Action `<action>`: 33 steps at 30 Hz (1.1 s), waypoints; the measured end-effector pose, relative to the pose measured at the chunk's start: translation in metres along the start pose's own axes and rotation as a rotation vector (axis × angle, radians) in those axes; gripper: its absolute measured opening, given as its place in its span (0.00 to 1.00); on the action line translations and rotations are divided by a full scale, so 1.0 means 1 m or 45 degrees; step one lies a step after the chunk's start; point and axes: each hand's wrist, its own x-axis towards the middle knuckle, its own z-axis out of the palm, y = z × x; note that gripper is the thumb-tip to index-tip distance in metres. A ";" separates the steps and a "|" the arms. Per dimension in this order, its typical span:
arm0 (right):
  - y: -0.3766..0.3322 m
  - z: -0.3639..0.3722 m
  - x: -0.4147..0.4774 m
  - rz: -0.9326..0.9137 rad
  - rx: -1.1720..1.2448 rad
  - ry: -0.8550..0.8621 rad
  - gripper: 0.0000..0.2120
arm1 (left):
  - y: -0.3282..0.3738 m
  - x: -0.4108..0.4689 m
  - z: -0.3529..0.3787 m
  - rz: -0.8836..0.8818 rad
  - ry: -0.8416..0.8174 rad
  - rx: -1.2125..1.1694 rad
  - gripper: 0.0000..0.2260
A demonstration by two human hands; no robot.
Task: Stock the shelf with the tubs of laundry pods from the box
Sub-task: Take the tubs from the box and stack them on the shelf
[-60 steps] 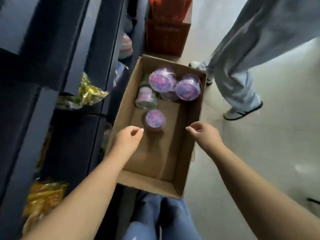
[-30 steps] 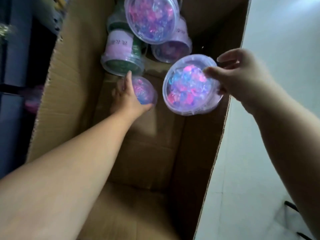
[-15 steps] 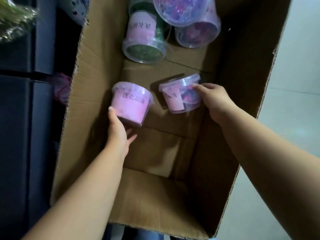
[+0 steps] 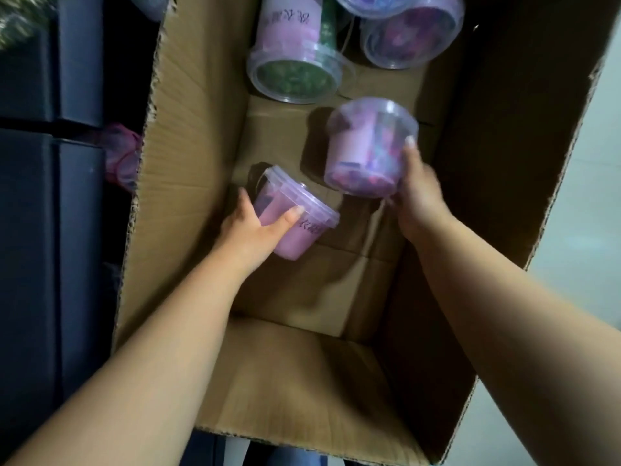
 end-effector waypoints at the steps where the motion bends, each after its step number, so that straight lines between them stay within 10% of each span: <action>1: -0.001 -0.004 0.001 0.024 0.157 0.105 0.34 | -0.003 0.003 0.002 0.029 0.016 -0.058 0.41; 4: -0.002 -0.017 0.008 0.135 0.464 0.270 0.18 | -0.011 0.001 0.009 0.148 0.214 -0.403 0.33; 8: -0.008 -0.013 0.005 0.125 0.224 0.119 0.46 | -0.019 -0.007 0.018 0.132 0.323 -0.717 0.22; 17: -0.002 -0.005 -0.002 -0.013 -0.216 0.274 0.45 | -0.031 0.011 0.013 0.155 0.102 -0.552 0.54; 24: 0.017 -0.010 -0.023 -0.257 -0.284 0.386 0.47 | -0.017 0.007 0.019 -0.005 0.060 -0.546 0.56; 33: 0.018 -0.010 -0.023 0.007 -0.252 0.016 0.43 | -0.008 -0.006 0.017 -0.048 0.086 -0.685 0.52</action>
